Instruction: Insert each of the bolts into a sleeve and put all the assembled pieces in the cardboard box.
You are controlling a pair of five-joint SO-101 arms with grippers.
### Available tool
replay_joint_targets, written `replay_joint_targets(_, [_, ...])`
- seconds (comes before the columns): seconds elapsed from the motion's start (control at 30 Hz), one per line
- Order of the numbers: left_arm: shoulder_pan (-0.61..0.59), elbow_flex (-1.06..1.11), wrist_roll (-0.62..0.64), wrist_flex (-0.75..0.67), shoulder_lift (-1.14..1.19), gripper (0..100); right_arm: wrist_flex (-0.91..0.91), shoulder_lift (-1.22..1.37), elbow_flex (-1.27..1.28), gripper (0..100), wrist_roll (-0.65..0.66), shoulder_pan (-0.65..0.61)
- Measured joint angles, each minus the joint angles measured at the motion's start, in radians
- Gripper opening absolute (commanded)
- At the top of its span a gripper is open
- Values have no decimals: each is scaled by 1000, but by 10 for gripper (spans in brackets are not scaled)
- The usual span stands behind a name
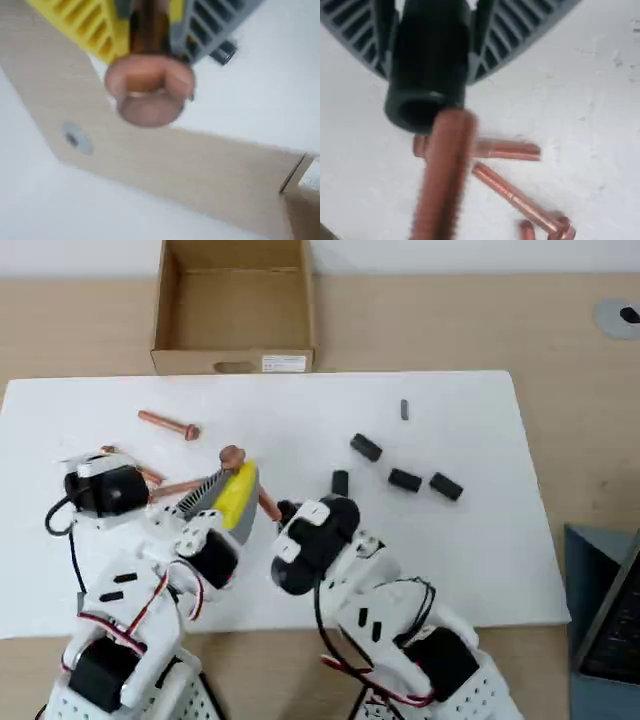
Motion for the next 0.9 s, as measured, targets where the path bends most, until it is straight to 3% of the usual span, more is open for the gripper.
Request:
replay_joint_targets(0.53, [0,54,0,-52,0,0,-3,0,-2,9,2,-38])
replay_joint_targets(0.9, [77,17,-43,132,-9,0,-2,2,2,9,2,-38])
